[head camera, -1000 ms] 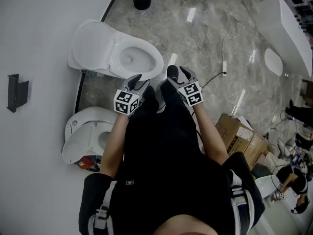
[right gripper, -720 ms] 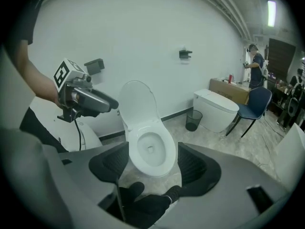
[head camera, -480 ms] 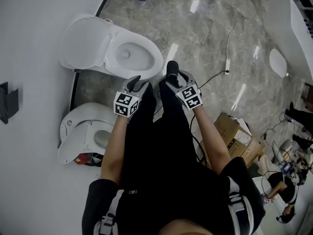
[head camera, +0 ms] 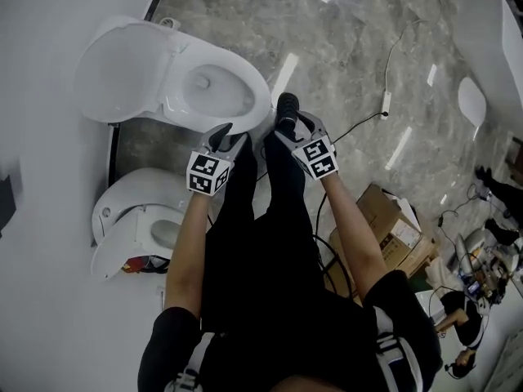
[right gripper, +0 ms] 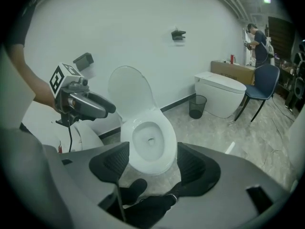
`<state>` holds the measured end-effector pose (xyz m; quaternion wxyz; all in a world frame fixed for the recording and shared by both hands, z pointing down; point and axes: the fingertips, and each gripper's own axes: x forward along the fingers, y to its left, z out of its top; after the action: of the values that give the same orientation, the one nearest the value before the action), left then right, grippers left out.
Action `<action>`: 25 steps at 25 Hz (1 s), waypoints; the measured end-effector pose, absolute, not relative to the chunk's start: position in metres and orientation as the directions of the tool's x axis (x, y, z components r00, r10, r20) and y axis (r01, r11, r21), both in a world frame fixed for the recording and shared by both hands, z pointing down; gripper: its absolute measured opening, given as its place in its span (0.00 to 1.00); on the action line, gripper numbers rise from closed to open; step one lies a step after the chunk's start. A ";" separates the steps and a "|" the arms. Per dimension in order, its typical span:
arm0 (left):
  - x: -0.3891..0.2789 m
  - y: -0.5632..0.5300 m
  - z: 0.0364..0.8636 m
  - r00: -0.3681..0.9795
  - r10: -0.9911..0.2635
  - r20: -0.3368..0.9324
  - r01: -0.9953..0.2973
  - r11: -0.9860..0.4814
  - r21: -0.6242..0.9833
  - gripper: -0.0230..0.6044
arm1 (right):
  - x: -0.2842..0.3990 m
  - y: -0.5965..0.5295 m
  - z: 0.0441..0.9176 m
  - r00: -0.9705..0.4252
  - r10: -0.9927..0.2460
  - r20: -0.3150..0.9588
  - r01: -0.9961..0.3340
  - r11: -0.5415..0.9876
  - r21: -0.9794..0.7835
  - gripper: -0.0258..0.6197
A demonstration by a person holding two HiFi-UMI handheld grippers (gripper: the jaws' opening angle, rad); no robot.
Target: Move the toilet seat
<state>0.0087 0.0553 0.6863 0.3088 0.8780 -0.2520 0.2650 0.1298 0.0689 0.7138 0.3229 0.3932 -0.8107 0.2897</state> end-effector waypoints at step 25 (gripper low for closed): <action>0.036 0.051 0.864 0.680 -0.084 0.728 -0.574 -0.679 0.458 0.33 | 0.116 0.049 0.873 -0.568 -0.366 0.737 -0.791 0.491 -0.365 0.52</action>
<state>0.0362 0.0508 0.8642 0.3503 0.8470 -0.1943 0.3495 0.1164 0.0491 0.8735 0.2977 0.3568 -0.8106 0.3564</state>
